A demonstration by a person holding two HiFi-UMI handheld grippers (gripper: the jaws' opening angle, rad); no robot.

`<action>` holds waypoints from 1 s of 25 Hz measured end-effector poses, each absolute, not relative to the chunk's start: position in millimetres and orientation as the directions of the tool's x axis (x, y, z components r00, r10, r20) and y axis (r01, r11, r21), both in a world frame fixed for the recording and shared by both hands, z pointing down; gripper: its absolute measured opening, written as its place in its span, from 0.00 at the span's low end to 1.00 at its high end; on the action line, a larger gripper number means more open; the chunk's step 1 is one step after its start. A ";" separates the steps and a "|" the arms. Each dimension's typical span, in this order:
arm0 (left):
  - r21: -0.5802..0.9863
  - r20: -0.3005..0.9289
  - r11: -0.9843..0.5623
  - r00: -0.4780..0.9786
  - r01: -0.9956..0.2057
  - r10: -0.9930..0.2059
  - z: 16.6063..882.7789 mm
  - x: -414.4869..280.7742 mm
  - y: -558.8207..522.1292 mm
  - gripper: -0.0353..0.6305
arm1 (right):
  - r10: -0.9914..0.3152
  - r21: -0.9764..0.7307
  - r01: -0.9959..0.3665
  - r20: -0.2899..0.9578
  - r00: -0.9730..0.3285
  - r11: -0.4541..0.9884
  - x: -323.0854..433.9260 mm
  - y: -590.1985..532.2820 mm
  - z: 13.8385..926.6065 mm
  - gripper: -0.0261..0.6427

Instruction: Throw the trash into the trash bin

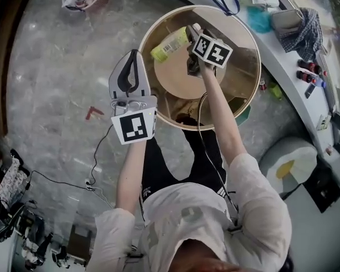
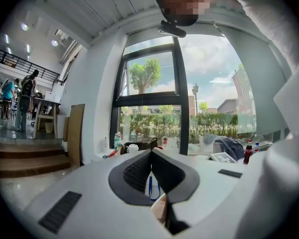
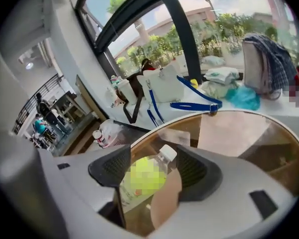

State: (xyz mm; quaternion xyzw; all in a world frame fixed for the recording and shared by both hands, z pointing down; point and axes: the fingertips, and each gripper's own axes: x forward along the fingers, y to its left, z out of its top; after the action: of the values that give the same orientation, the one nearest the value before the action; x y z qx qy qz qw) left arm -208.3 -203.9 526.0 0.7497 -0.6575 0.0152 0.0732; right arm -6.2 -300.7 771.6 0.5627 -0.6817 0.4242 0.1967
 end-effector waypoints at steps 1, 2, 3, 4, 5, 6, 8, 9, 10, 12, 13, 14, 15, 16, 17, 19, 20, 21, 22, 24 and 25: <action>0.093 0.127 -0.123 0.134 -0.988 -0.983 532.6 -207.3 -203.7 0.07 | -0.598 -0.365 -0.931 0.750 -0.284 -0.015 -4.7 -302.2 779.8 0.45; 0.096 0.135 -0.125 0.137 -0.988 -0.981 538.4 -205.9 -203.0 0.07 | -0.595 -0.366 -0.930 0.754 -0.278 -0.030 -3.4 -303.4 786.8 0.45; 0.098 0.144 -0.127 0.140 -0.987 -0.980 543.6 -204.7 -201.9 0.07 | -0.593 -0.366 -0.930 0.758 -0.272 -0.041 -2.7 -304.4 792.4 0.45; 0.101 0.152 -0.128 0.143 -0.987 -0.978 548.0 -203.9 -200.4 0.07 | -0.591 -0.369 -0.928 0.760 -0.270 -0.051 -2.6 -305.3 796.8 0.45; 0.106 0.160 -0.128 0.144 -0.986 -0.977 551.5 -203.6 -198.9 0.07 | -0.591 -0.375 -0.925 0.760 -0.270 -0.061 -2.8 -306.3 800.1 0.45; 0.110 0.166 -0.128 0.145 -0.986 -0.975 554.1 -203.3 -197.6 0.07 | -0.594 -0.386 -0.920 0.758 -0.271 -0.072 -2.9 -308.1 802.2 0.46; 0.112 0.175 -0.134 0.152 -0.985 -0.973 558.0 -201.5 -195.7 0.07 | -0.603 -0.403 -0.910 0.750 -0.270 -0.094 -1.0 -314.0 804.6 0.46; 0.112 0.180 -0.138 0.157 -0.984 -0.971 559.8 -199.9 -194.8 0.07 | -0.605 -0.407 -0.907 0.750 -0.266 -0.106 0.9 -316.8 806.1 0.46; 0.112 0.186 -0.142 0.161 -0.983 -0.969 561.8 -198.6 -193.5 0.07 | -0.604 -0.414 -0.902 0.752 -0.265 -0.121 2.4 -318.9 808.1 0.46; 0.119 0.200 -0.140 0.162 -0.983 -0.966 566.1 -198.1 -190.3 0.07 | -0.596 -0.440 -0.884 0.757 -0.270 -0.159 3.1 -320.5 812.2 0.46; 0.126 0.205 -0.136 0.160 -0.983 -0.966 568.0 -198.5 -188.9 0.07 | -0.592 -0.452 -0.874 0.758 -0.273 -0.176 2.8 -320.5 813.9 0.45; 0.130 0.208 -0.133 0.158 -0.983 -0.965 569.6 -198.6 -188.2 0.07 | -0.592 -0.460 -0.868 0.758 -0.275 -0.186 2.7 -320.5 815.2 0.45; 0.131 0.210 -0.133 0.159 -0.982 -0.965 570.9 -198.2 -187.9 0.07 | -0.595 -0.460 -0.868 0.757 -0.271 -0.190 3.4 -320.8 816.1 0.42; 0.128 0.213 -0.136 0.161 -0.982 -0.964 571.9 -197.4 -187.8 0.07 | -0.598 -0.448 -0.874 0.758 -0.262 -0.186 4.9 -321.0 817.0 0.35; 0.124 0.215 -0.139 0.163 -0.983 -0.963 572.5 -196.8 -187.6 0.07 | -0.598 -0.430 -0.886 0.761 -0.251 -0.175 6.4 -320.9 817.5 0.30; 0.116 0.221 -0.142 0.165 -0.983 -0.961 572.8 -198.6 -186.6 0.07 | -0.599 -0.386 -0.912 0.766 -0.234 -0.138 7.5 -320.8 815.5 0.26; 0.114 0.223 -0.140 0.163 -0.984 -0.961 572.4 -200.8 -186.1 0.07 | -0.605 -0.364 -0.924 0.764 -0.224 -0.117 7.4 -321.0 812.2 0.26; 0.111 0.223 -0.139 0.161 -0.984 -0.961 571.5 -203.3 -185.8 0.07 | -0.613 -0.345 -0.933 0.760 -0.217 -0.098 6.9 -321.2 807.2 0.26; 0.107 0.221 -0.140 0.160 -0.984 -0.962 569.9 -205.4 -185.5 0.07 | -0.624 -0.335 -0.939 0.752 -0.214 -0.082 6.0 -321.4 800.6 0.26; 0.100 0.212 -0.147 0.165 -0.984 -0.963 562.9 -207.4 -185.8 0.07 | -0.647 -0.322 -0.945 0.732 -0.211 -0.057 4.4 -322.1 782.4 0.26; 0.102 0.206 -0.150 0.168 -0.983 -0.964 556.6 -207.1 -186.5 0.07 | -0.662 -0.309 -0.950 0.721 -0.206 -0.041 4.4 -323.1 769.9 0.26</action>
State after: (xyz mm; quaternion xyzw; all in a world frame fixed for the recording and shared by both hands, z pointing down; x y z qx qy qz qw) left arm -207.1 -186.5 556.6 0.7569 -0.6432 0.0458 0.1063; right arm 4.4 -323.1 769.9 0.6033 -0.6681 0.3956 0.1821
